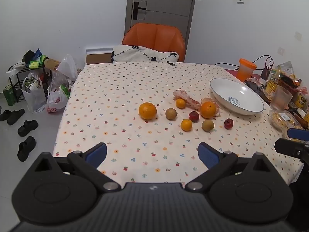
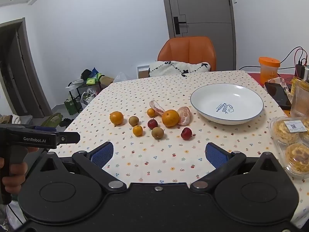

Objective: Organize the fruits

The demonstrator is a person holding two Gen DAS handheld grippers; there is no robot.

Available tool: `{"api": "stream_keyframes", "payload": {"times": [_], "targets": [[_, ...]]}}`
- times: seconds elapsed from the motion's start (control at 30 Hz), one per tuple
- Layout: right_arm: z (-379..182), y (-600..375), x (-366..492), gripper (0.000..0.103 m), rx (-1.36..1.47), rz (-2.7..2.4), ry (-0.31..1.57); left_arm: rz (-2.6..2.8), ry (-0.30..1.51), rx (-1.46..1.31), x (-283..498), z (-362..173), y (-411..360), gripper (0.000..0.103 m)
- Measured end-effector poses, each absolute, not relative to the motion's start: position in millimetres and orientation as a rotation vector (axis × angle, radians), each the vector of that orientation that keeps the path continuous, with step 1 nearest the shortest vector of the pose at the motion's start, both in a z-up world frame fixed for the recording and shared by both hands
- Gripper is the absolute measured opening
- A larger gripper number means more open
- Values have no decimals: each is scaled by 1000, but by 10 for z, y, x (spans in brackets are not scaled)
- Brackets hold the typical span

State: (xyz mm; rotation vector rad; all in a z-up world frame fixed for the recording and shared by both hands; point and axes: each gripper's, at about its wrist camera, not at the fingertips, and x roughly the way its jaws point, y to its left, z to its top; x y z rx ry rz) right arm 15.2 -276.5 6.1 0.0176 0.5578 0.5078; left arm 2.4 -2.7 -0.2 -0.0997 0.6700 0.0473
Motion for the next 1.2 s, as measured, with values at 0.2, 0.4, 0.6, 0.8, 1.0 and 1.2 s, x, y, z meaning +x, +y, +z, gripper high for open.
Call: {"api": "stream_keyframes", "payload": {"times": [0.2, 0.4, 0.6, 0.8, 1.0, 1.2], "targets": [[56, -2779, 152, 103, 19, 509, 555, 39, 660, -112, -13, 24, -6, 100], [63, -2782, 161, 103, 22, 501, 561, 37, 657, -115, -20, 15, 3, 100], [49, -2787, 169, 103, 25, 502, 561, 40, 658, -116, -26, 37, 24, 100], [54, -2792, 172, 103, 27, 500, 562, 41, 659, -122, -22, 29, 62, 100], [50, -2792, 177, 103, 26, 498, 563, 43, 658, -122, -27, 30, 56, 100], [42, -2790, 178, 103, 29, 493, 567, 44, 660, -123, -27, 23, 45, 100]]}}
